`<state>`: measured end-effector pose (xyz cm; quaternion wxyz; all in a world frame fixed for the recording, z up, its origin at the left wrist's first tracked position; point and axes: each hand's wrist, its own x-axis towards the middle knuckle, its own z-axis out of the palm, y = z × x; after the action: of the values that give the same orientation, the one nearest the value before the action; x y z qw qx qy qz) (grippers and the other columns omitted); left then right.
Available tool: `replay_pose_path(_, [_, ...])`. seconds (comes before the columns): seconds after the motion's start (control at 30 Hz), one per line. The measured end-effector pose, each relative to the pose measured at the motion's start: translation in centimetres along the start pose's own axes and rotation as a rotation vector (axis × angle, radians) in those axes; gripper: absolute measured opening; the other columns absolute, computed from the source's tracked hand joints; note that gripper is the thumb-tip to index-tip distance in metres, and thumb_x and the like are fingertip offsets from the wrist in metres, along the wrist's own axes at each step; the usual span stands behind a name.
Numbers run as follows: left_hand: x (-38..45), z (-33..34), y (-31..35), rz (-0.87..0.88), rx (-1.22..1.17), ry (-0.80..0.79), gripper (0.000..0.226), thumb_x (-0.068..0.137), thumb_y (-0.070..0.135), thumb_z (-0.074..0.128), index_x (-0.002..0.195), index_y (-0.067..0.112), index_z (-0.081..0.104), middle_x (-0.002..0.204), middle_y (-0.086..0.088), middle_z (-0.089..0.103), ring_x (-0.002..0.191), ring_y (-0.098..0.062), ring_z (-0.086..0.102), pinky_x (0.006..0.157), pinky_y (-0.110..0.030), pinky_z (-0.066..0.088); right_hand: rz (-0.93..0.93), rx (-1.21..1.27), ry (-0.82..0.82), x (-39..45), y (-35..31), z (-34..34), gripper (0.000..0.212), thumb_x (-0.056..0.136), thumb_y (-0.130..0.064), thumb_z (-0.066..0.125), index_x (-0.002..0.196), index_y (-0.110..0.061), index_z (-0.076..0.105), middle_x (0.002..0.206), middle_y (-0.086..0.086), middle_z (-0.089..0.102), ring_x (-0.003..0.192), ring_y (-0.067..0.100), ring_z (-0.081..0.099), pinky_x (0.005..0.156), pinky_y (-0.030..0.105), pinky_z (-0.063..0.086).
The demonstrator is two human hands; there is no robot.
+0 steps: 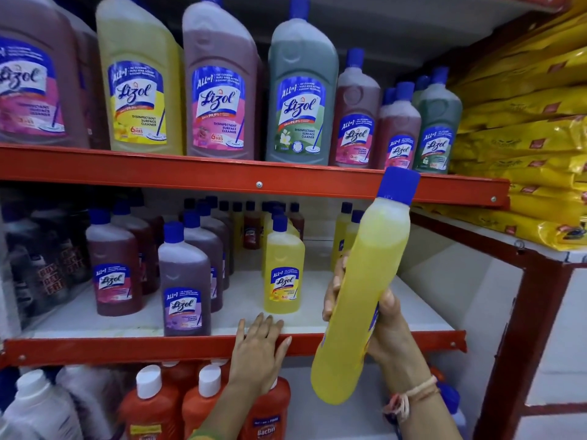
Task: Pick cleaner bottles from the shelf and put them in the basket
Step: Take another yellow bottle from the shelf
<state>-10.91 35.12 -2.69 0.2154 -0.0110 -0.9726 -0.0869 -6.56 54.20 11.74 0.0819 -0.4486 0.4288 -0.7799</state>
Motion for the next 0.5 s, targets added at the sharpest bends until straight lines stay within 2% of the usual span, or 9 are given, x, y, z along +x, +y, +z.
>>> replay_pose_path(0.17, [0.0, 0.1, -0.1, 0.007, -0.017, 0.017, 0.051, 0.098, 0.05, 0.02, 0.144, 0.029, 0.026, 0.155, 0.004, 0.03, 0.146, -0.012, 0.013, 0.119, -0.044, -0.001, 0.035, -0.037, -0.038, 0.8, -0.2, -0.7, 0.054, 0.07, -0.049, 0.082, 0.108, -0.014, 0.065, 0.09, 0.001, 0.075, 0.075, 0.018, 0.073, 0.066, 0.03, 0.061])
replay_pose_path(0.23, [0.0, 0.1, -0.1, 0.008, -0.026, 0.027, 0.051, 0.098, 0.05, 0.021, 0.144, 0.029, 0.027, 0.155, 0.003, 0.031, 0.145, -0.013, 0.014, 0.119, -0.044, -0.002, 0.036, -0.07, -0.02, 0.9, -0.2, -1.4, 0.061, 0.062, -0.049, 0.087, 0.104, -0.01, 0.065, 0.087, 0.003, 0.075, 0.071, 0.021, 0.074, 0.063, 0.031, 0.061])
replay_pose_path(0.3, [-0.1, 0.2, 0.0, 0.009, -0.032, 0.039, 0.051, 0.098, 0.05, 0.022, 0.144, 0.029, 0.028, 0.154, 0.003, 0.033, 0.145, -0.013, 0.016, 0.119, -0.044, -0.002, 0.052, -0.1, 0.047, 1.0, -0.4, -2.4, 0.079, 0.048, -0.051, 0.094, 0.101, -0.002, 0.062, 0.081, 0.007, 0.075, 0.068, 0.025, 0.073, 0.06, 0.033, 0.06])
replay_pose_path(0.4, [0.0, 0.2, 0.0, 0.015, -0.016, 0.048, 0.051, 0.098, 0.051, 0.022, 0.143, 0.029, 0.028, 0.153, 0.003, 0.034, 0.145, -0.013, 0.017, 0.119, -0.044, -0.001, 0.068, -0.204, 0.15, 1.1, -0.8, -4.0, 0.099, 0.035, -0.053, 0.096, 0.105, 0.004, 0.056, 0.079, 0.01, 0.076, 0.069, 0.027, 0.073, 0.062, 0.037, 0.061])
replay_pose_path(0.5, [0.0, 0.2, 0.0, 0.014, -0.011, 0.044, 0.051, 0.098, 0.052, 0.02, 0.144, 0.031, 0.026, 0.154, 0.004, 0.032, 0.145, -0.013, 0.015, 0.119, -0.044, -0.001, 0.096, -0.321, 0.214, 1.2, -1.3, -6.0, 0.1, 0.031, -0.051, 0.097, 0.107, 0.002, 0.06, 0.082, 0.01, 0.078, 0.074, 0.025, 0.075, 0.067, 0.038, 0.064])
